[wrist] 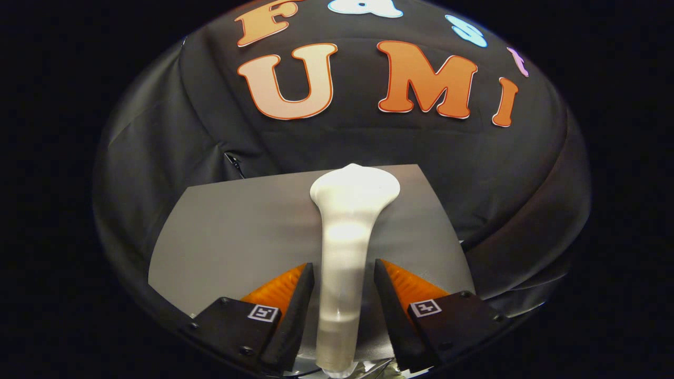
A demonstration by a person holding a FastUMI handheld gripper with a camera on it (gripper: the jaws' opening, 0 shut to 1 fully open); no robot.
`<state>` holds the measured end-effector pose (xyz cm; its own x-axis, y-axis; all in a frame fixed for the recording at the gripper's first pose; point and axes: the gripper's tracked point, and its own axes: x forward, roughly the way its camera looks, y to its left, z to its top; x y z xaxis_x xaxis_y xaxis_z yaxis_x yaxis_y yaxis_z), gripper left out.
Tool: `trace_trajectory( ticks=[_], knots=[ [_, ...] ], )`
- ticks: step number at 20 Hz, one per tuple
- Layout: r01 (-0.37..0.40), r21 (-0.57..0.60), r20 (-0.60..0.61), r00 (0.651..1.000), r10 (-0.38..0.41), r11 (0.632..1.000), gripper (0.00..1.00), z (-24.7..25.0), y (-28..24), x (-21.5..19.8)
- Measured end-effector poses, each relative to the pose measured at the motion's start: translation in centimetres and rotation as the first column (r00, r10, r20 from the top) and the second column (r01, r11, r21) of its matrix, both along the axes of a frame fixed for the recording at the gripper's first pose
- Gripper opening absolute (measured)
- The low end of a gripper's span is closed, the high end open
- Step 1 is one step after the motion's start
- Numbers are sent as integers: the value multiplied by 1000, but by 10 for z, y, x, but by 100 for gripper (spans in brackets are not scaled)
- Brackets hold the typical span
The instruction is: Iron the clothes twice with a garment steamer, once on the left side and once on the right side.
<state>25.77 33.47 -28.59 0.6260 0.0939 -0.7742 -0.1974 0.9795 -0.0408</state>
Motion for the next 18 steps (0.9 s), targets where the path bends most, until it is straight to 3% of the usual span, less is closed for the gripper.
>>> trace_trajectory(
  ticks=[6, 11, 18],
  knots=[
    [4, -24, 0, 1000, -4, 1000, 65, -5, 1, 3],
    [40, -36, -3, 999, -40, 999, 49, -4, -8, 3],
    [30, 84, 93, 995, -38, 996, 40, 22, -9, -8]
  ],
)
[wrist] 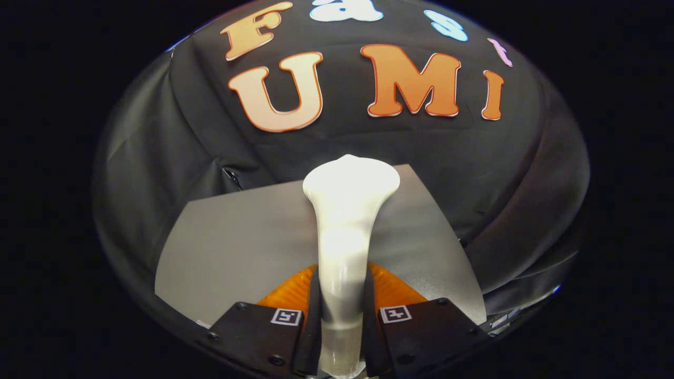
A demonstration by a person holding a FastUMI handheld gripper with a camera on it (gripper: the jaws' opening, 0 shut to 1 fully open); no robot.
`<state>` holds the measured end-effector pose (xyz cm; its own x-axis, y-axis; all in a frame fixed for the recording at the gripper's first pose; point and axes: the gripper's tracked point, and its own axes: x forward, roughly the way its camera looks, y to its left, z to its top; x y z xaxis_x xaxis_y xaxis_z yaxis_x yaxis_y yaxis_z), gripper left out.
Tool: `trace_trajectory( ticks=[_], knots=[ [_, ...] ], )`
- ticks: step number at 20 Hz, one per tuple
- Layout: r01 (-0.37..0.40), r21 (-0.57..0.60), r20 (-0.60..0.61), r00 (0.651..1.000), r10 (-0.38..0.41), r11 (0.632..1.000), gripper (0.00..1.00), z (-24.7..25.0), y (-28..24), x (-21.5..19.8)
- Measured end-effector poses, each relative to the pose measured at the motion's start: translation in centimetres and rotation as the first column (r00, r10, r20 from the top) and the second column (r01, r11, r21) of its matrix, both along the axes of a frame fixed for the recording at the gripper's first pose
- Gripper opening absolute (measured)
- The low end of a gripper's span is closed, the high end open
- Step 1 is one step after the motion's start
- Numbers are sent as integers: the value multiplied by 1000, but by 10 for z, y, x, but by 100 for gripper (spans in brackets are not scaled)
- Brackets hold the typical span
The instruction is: Iron the clothes twice with a garment steamer, once on the left side and once on the right side.
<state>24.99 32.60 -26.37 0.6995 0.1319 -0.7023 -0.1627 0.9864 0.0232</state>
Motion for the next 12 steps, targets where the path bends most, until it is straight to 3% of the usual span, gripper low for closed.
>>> trace_trajectory(
  ticks=[2, 3, 12],
  knots=[
    [-10, 20, 50, 999, 9, 1000, 40, 16, 0, -8],
    [-24, 9, 66, 998, 24, 1000, 35, 21, -3, -13],
    [-101, 27, 238, 967, 92, 994, 35, 96, -33, -68]
  ],
)
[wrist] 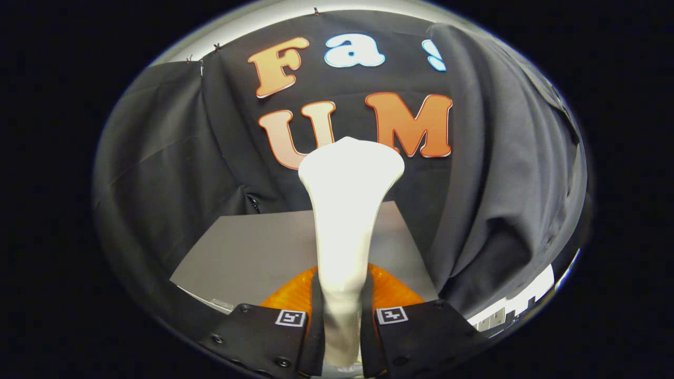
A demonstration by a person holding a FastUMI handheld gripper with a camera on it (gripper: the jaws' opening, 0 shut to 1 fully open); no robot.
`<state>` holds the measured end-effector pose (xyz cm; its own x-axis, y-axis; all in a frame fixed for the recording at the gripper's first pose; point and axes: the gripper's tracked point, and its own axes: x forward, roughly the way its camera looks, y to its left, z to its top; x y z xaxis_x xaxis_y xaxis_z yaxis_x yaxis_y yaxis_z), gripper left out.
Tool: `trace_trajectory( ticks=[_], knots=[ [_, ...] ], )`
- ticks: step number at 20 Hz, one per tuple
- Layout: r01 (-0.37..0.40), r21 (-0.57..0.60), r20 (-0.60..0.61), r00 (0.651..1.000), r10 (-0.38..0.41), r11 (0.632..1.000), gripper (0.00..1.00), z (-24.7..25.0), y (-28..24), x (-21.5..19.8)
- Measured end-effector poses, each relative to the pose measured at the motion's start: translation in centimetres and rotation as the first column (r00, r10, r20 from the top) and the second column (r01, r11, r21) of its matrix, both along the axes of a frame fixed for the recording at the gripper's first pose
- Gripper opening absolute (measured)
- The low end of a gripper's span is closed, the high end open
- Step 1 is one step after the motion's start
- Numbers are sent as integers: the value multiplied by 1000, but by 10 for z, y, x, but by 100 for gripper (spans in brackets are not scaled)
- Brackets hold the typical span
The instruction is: Iron the clothes twice with a garment steamer, once on the left side and once on the right side.
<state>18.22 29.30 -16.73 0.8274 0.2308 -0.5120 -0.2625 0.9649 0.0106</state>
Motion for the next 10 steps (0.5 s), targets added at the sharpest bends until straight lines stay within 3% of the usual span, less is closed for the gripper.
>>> trace_trajectory(
  ticks=[10],
  knots=[
    [-18, 16, 219, 976, 14, 1000, 35, 125, -70, -57]
  ],
)
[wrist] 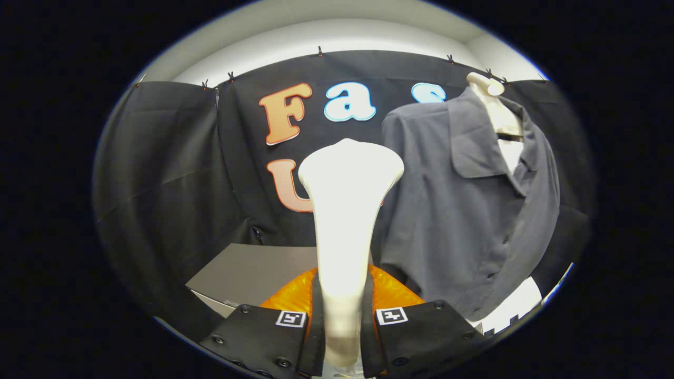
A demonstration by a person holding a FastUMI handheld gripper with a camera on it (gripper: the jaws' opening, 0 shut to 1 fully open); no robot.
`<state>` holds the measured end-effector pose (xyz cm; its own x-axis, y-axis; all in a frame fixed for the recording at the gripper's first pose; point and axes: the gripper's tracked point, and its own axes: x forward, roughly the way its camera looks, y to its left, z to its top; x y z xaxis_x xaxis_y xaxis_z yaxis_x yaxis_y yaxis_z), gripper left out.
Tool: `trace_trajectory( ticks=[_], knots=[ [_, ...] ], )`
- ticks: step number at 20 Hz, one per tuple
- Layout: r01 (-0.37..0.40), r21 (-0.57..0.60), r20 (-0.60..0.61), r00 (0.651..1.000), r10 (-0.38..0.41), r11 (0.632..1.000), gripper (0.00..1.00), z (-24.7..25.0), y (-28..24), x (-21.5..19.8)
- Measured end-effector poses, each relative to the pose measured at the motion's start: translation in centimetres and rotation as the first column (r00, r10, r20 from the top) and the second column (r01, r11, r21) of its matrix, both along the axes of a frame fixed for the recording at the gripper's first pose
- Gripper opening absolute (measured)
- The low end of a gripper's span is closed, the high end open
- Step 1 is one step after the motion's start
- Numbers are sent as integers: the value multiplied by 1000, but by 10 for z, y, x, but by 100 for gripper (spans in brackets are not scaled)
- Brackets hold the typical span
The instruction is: Iron the clothes twice with a garment steamer, once on the left side and once on the right side.
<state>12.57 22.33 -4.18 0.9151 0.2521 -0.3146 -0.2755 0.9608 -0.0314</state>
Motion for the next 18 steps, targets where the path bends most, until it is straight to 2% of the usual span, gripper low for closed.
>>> trace_trajectory(
  ticks=[10, 18],
  knots=[
    [119, -23, 59, 991, -117, 993, 35, 37, -96, -14],
    [182, -37, 46, 983, -180, 983, 35, 30, -140, 3]
  ],
)
